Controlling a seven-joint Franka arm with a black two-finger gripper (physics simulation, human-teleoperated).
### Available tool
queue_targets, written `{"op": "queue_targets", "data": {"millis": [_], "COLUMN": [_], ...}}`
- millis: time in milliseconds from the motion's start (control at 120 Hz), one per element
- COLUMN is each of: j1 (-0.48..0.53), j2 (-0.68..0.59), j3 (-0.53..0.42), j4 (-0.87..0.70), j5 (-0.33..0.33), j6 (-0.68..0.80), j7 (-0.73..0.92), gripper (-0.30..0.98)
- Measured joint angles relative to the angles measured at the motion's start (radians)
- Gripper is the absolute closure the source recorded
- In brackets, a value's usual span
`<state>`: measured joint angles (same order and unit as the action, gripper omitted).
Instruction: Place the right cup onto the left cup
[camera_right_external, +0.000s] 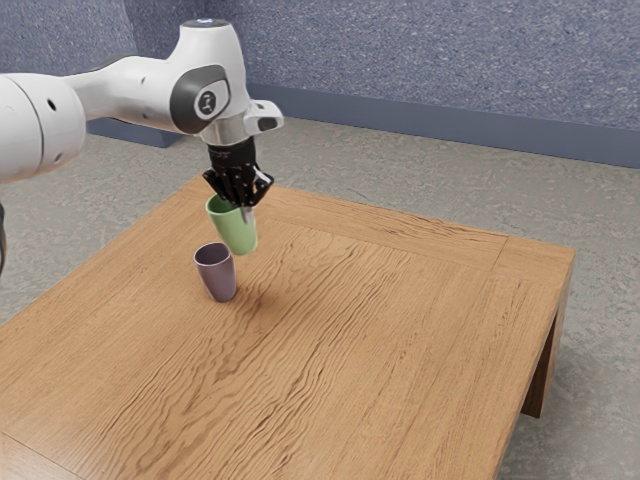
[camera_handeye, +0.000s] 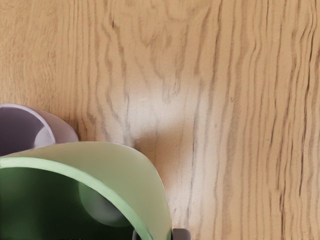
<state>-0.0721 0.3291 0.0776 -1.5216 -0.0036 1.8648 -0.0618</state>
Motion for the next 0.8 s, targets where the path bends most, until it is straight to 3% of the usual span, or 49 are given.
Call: {"op": "queue_targets", "data": {"millis": [800], "j1": [0.076], "j2": [0.03], "j3": [0.011], "j4": [0.019], "j5": [0.013], "j6": [0.001], "j7": [0.014], "gripper": [0.79]}}
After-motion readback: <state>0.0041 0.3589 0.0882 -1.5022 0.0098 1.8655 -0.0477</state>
